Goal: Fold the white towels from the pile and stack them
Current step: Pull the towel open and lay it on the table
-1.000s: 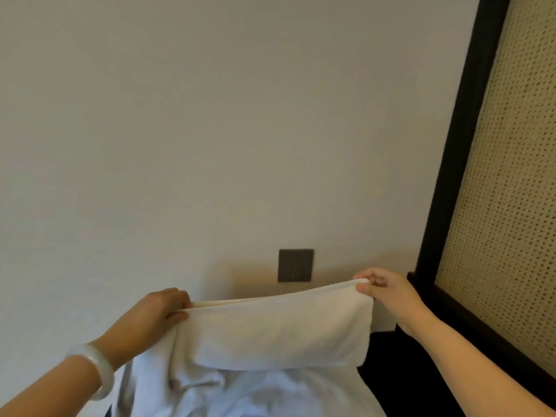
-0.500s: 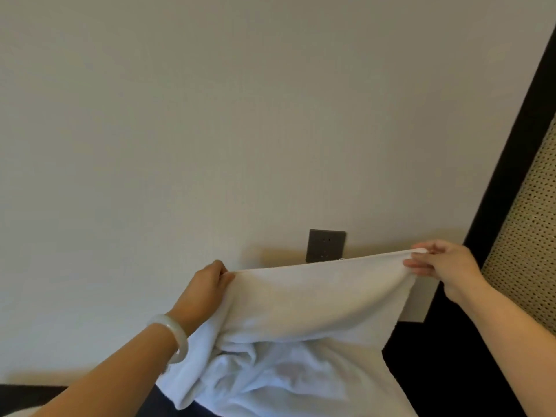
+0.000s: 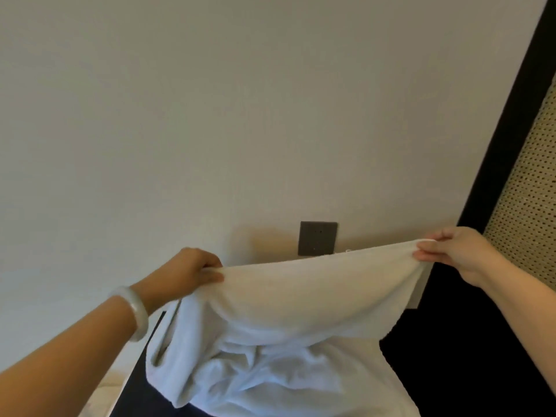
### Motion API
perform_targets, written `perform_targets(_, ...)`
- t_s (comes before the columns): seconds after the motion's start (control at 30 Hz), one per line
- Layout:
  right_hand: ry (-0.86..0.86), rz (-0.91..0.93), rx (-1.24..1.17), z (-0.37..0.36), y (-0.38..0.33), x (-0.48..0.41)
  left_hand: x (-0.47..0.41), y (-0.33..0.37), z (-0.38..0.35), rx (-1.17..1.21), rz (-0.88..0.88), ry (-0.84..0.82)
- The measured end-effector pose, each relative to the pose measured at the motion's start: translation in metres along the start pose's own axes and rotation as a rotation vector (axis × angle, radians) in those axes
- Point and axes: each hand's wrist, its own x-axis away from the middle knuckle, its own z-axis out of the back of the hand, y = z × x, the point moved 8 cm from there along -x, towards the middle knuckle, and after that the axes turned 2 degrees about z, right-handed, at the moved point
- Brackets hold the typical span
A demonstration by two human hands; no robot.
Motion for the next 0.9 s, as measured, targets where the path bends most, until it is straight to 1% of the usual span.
perform_targets(0.07, 0.009, 0.018, 0.0, -0.003, -0.025, -0.009, -0.022, 0.014, 0.041, -0.159, -0.007, 0.132)
perform_targets(0.13, 0.056, 0.076, -0.022, 0.002, -0.065, -0.019, -0.041, 0.033, 0.093, -0.291, -0.005, 0.271)
perform_targets(0.2, 0.105, 0.196, -0.067, 0.014, -0.12, -0.029, -0.051, 0.057, 0.154, -0.29, -0.01, 0.415)
perform_targets(0.3, 0.192, 0.353, -0.105, 0.039, -0.202, -0.03, -0.051, 0.094, 0.235, -0.15, -0.032, 0.566)
perform_targets(0.43, 0.187, 0.567, -0.216, 0.066, -0.308, -0.008, -0.034, 0.137, 0.343, 0.226, -0.059, 0.759)
perform_targets(0.53, 0.233, 0.658, -0.257, 0.08, -0.362, 0.015, -0.01, 0.167, 0.401, 0.469, -0.128, 0.893)
perform_targets(0.6, 0.285, 0.699, -0.319, 0.091, -0.382, 0.027, 0.003, 0.188, 0.425, 0.522, -0.181, 0.958)
perform_targets(0.7, 0.286, 0.777, -0.415, 0.099, -0.408, 0.044, 0.021, 0.207, 0.454, 0.487, -0.242, 1.057)
perform_targets(0.77, 0.287, 0.833, -0.464, 0.106, -0.423, 0.057, 0.032, 0.216, 0.472, 0.401, -0.268, 1.133)
perform_targets(0.83, 0.268, 0.85, -0.49, 0.109, -0.436, 0.068, 0.04, 0.222, 0.483, 0.263, -0.245, 1.168)
perform_targets(0.9, 0.247, 0.84, -0.485, 0.108, -0.444, 0.074, 0.045, 0.221, 0.489, 0.224, -0.228, 1.17)
